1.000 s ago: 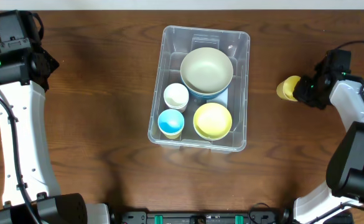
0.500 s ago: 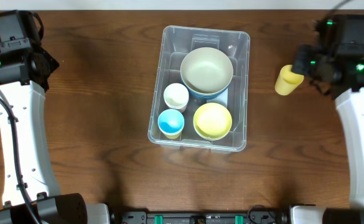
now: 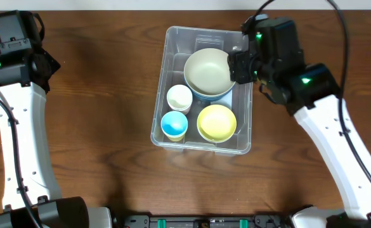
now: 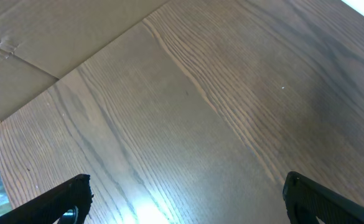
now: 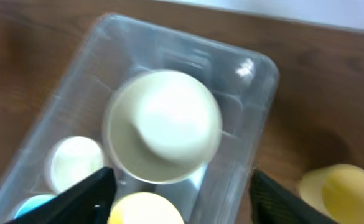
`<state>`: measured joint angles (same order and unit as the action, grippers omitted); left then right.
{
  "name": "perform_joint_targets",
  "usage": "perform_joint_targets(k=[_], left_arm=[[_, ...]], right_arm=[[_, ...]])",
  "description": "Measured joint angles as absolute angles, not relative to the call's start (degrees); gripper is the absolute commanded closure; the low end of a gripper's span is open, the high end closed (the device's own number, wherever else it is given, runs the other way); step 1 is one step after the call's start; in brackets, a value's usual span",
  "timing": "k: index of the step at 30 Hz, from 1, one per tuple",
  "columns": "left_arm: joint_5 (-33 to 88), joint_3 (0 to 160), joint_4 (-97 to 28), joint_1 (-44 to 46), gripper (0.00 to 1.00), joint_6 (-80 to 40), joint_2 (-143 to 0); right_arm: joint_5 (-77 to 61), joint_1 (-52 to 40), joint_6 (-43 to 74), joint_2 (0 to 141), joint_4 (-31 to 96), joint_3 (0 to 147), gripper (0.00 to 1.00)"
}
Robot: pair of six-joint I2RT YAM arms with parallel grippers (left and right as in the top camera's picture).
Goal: Pack container
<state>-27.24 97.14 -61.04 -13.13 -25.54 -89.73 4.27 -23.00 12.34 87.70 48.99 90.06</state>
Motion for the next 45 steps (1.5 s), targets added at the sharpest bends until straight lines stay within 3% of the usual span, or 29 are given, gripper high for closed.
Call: perform_joint_targets(k=[5, 17, 26, 32, 33, 36, 39, 45], left_arm=[[-27.2, 97.1, -61.1, -13.1, 0.02, -25.5, -89.7], [-27.2, 97.1, -61.1, -13.1, 0.02, -25.5, -89.7], [-27.2, 97.1, -61.1, -13.1, 0.02, -25.5, -89.7], [-27.2, 97.1, -61.1, -13.1, 0.02, -25.5, -89.7], [-27.2, 97.1, -61.1, -13.1, 0.02, -25.5, -89.7], [-27.2, 97.1, -61.1, -13.1, 0.02, -25.5, -89.7], [-27.2, 97.1, -61.1, -13.1, 0.02, -25.5, -89.7], [-27.2, 97.1, -61.1, -13.1, 0.02, -25.5, -89.7]], right_arm=[[12.2, -18.7, 17.6, 89.1, 53.9, 90.0, 0.11], [3.9, 10.5, 21.6, 91.6, 52.0, 87.8, 0.07], [-6.1, 13.4, 16.9, 104.2, 46.9, 85.7, 0.12], [-8.4, 12.9, 15.4, 112.0, 45.4, 85.7, 0.34], [-8.6, 12.9, 15.2, 113.0, 45.3, 85.7, 0.41], [-9.0, 12.9, 15.0, 116.0, 45.3, 85.7, 0.75], [-9.3, 12.9, 14.9, 117.4, 45.4, 85.6, 0.93], [-9.3, 12.9, 15.0, 116.6, 48.2, 85.6, 0.98]])
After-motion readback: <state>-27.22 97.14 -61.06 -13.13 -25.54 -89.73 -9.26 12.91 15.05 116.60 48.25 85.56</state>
